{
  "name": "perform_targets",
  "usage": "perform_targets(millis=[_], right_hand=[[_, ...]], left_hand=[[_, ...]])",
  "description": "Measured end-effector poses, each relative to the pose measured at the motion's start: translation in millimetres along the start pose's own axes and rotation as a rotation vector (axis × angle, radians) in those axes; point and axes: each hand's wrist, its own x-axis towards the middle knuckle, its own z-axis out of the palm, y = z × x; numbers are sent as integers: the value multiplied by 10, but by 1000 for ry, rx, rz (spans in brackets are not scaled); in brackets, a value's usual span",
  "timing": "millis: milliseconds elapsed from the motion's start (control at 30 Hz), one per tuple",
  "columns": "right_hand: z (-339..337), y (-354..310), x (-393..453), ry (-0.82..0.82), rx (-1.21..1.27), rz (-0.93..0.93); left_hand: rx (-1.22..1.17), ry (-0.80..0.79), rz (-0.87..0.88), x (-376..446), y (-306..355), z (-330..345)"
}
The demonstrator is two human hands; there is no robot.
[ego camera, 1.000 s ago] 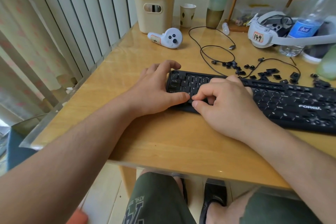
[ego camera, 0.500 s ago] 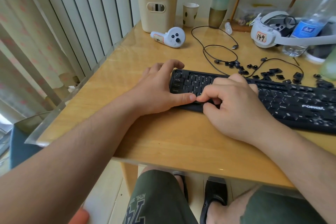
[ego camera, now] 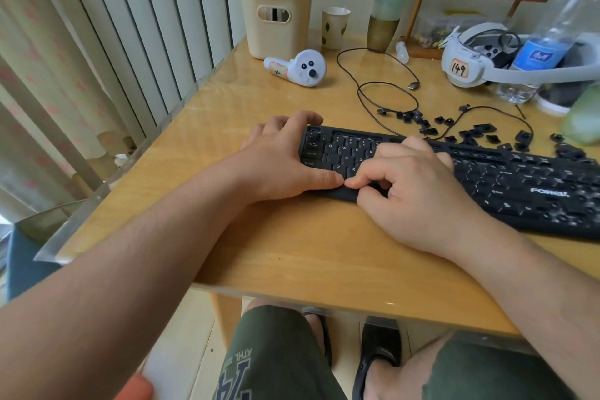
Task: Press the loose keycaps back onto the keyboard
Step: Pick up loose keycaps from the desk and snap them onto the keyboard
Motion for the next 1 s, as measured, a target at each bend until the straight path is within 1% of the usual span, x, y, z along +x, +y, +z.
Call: perform_targets(millis=[100, 200, 267, 367, 533, 633, 733, 800, 867, 933, 1000], right_hand=[[2, 0, -12, 24, 18, -2], [-26, 6, -36, 127, 61, -1], [-33, 11, -36, 157, 69, -9], [-13, 13, -41, 142, 56, -16], [7, 10, -47, 59, 15, -28], [-9, 24, -45, 60, 49, -15], [-1, 34, -33, 23, 46, -18], [1, 51, -28, 57, 92, -22], [-57, 88, -9, 110, 155, -37], [-212, 171, 65, 125, 205, -28], [-455, 313, 206, 124, 215, 34]], left_hand=[[-35, 2, -23, 1, 22, -6], [-151, 25, -61, 0, 43, -16], [-198, 37, -72, 4, 48, -14], [-197, 44, -66, 2, 48, -8], [-170, 59, -53, -21, 51, 1], [-156, 77, -11, -48, 38, 3], [-79, 92, 61, -90, 34, 25], [-35, 100, 100, -106, 38, 31], [-60, 38, 61, -91, 34, -21], [-141, -94, -63, -15, 43, -165], [-196, -164, -153, 117, 97, -334]])
